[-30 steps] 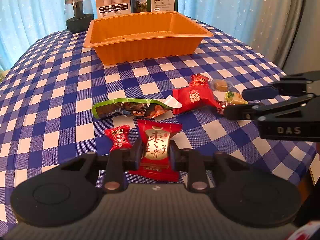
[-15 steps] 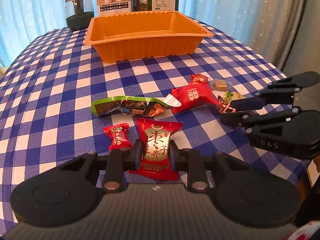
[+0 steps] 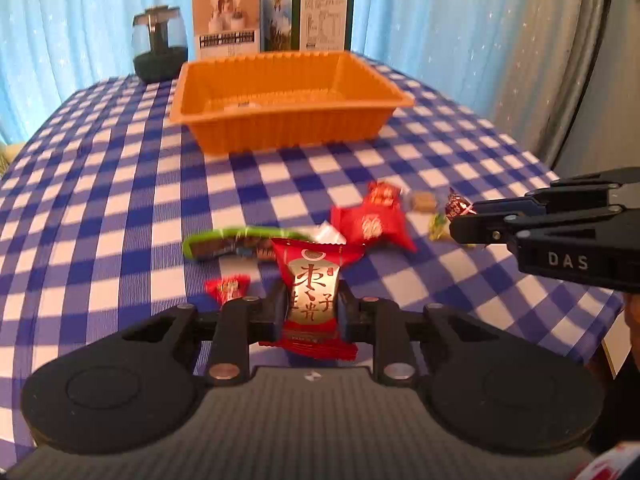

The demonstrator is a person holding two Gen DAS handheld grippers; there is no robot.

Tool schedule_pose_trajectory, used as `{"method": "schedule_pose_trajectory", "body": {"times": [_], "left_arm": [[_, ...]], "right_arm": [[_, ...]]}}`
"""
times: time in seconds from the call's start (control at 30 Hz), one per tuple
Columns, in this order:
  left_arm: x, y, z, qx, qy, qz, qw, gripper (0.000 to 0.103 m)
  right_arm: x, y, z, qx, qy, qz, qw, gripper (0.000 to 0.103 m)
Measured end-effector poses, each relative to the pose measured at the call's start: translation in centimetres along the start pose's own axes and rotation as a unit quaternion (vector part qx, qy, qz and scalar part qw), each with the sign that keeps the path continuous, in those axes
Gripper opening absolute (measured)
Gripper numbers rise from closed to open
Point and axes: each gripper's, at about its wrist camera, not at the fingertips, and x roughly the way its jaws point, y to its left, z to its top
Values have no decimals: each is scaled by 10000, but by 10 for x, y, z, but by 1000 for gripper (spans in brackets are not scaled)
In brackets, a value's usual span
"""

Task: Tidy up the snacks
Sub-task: 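Carry both candies into the orange tray and open both tools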

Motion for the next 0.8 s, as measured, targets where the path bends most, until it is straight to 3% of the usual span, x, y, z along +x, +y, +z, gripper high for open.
{"method": "schedule_pose_trajectory", "body": {"times": [0.4, 0.8], "left_arm": [[2, 21, 69, -233, -550, 156, 9981, 22], [51, 57, 140, -577, -847, 212, 9945, 22]], "right_arm": [[4, -21, 65, 377, -537, -58, 9978, 21], [54, -36, 133, 516, -776, 11, 9956, 21]]}}
